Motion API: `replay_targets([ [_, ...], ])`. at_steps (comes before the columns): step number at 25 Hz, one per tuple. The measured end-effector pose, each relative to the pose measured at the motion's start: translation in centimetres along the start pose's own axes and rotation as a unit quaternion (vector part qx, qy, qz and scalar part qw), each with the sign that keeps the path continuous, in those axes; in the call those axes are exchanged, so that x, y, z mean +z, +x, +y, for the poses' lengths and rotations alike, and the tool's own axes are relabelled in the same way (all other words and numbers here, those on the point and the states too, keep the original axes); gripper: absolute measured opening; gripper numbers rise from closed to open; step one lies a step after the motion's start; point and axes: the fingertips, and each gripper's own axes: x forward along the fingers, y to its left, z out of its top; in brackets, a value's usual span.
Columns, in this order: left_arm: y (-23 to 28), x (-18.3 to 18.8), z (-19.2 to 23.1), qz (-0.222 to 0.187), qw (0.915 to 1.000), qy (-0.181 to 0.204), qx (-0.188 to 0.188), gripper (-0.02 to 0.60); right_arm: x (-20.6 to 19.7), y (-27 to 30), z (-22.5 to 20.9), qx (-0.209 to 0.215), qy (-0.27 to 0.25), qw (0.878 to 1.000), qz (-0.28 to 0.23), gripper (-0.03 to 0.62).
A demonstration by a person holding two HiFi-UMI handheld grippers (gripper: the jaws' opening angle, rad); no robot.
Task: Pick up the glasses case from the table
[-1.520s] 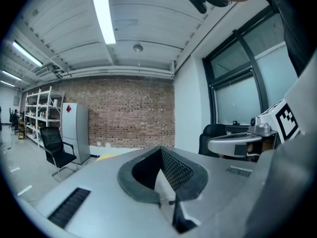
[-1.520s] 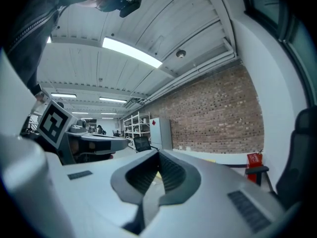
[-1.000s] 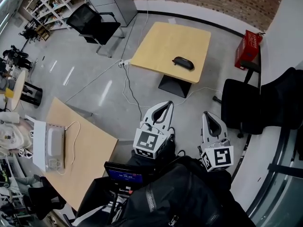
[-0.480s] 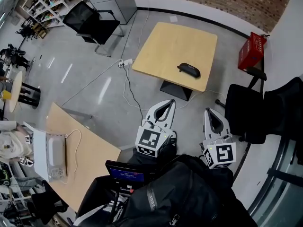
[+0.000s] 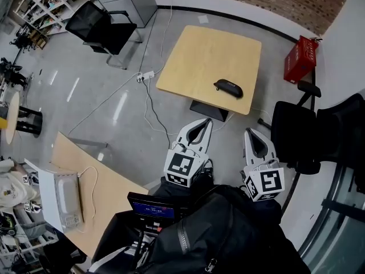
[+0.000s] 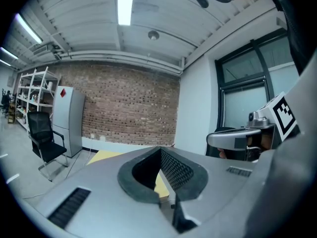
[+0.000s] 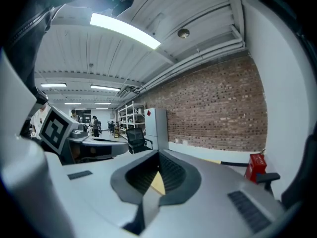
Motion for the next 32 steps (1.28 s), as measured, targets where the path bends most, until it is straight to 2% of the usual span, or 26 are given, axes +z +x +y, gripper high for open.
replay_targets([
  [6, 1.1, -0.8, 2.0, 0.01, 0.9998, -0.015, -0.004, -0.002, 0.1, 2.1, 0.2, -0.001, 0.0, 1.0, 0.011, 0.005],
  [15, 2.9, -2.1, 2.8, 0.025, 0.9993, -0.028, -0.01, -0.002, -0.7, 3.9, -1.1, -0.001, 0.024, 0.999, 0.031, 0.005],
  [26, 8.1, -1.3, 5.1, 0.039, 0.9986, -0.019, 0.029, -0.002, -1.7, 9.2, -5.7, 0.027, 0.035, 0.997, 0.065, 0.005],
  [32, 14.1, -0.8, 5.1, 0.052, 0.9981, -0.018, 0.027, -0.002, -2.7, 12.0, -11.4, 0.022, 0.059, 0.995, 0.074, 0.005],
])
